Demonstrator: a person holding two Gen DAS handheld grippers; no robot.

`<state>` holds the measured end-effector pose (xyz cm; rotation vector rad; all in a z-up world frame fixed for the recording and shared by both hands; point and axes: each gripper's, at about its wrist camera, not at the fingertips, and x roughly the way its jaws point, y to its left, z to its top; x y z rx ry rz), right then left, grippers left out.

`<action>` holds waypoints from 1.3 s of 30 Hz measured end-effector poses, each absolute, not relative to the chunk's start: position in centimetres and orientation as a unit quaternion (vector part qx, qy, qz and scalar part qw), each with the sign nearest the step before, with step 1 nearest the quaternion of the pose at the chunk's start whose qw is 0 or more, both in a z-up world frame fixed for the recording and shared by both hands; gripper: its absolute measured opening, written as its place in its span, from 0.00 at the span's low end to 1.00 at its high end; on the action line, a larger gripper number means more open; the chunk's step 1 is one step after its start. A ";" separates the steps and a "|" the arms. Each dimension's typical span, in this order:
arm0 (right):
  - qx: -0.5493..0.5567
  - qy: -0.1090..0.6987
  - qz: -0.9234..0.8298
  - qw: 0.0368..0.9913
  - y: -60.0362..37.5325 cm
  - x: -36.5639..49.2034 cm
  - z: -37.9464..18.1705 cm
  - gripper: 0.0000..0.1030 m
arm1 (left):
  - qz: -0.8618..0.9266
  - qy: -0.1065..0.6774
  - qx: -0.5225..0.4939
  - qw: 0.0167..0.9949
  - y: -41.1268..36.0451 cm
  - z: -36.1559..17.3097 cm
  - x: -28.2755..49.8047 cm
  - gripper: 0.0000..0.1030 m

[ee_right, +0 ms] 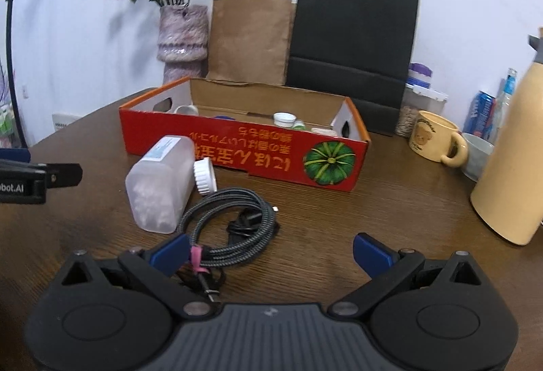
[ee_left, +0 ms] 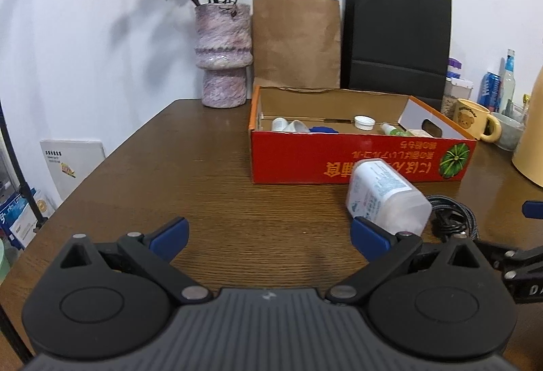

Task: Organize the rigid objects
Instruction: 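Move the right tool to the braided black cable and close on it, then close the left tool on the white plastic bottle while the right tool holds the cable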

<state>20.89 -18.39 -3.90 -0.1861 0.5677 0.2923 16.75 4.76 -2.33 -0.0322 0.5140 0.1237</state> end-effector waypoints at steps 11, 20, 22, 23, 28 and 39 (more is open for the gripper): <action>-0.140 0.297 0.179 0.928 -14.3 23.3 -5.7 1.00 | 0.074 0.265 -0.029 0.961 6.3 -2.6 17.1 1.00; -0.155 0.288 0.184 0.927 -13.3 24.6 -6.9 0.93 | 0.071 0.264 -0.027 0.961 6.1 -2.6 16.9 1.00; -0.147 0.286 0.183 0.929 -13.6 24.4 -6.9 0.86 | 0.071 0.265 -0.027 0.961 6.1 -2.6 16.9 1.00; -0.145 0.285 0.183 0.930 -13.7 24.3 -6.9 0.86 | 0.070 0.265 -0.027 0.961 6.1 -2.6 16.9 1.00; -0.141 0.282 0.182 0.931 -14.2 23.8 -6.9 0.85 | 0.072 0.266 -0.026 0.961 6.1 -2.6 17.0 1.00; -0.120 0.265 0.192 0.937 -15.1 22.7 -6.2 0.84 | 0.078 0.269 -0.025 0.960 6.0 -2.9 17.3 1.00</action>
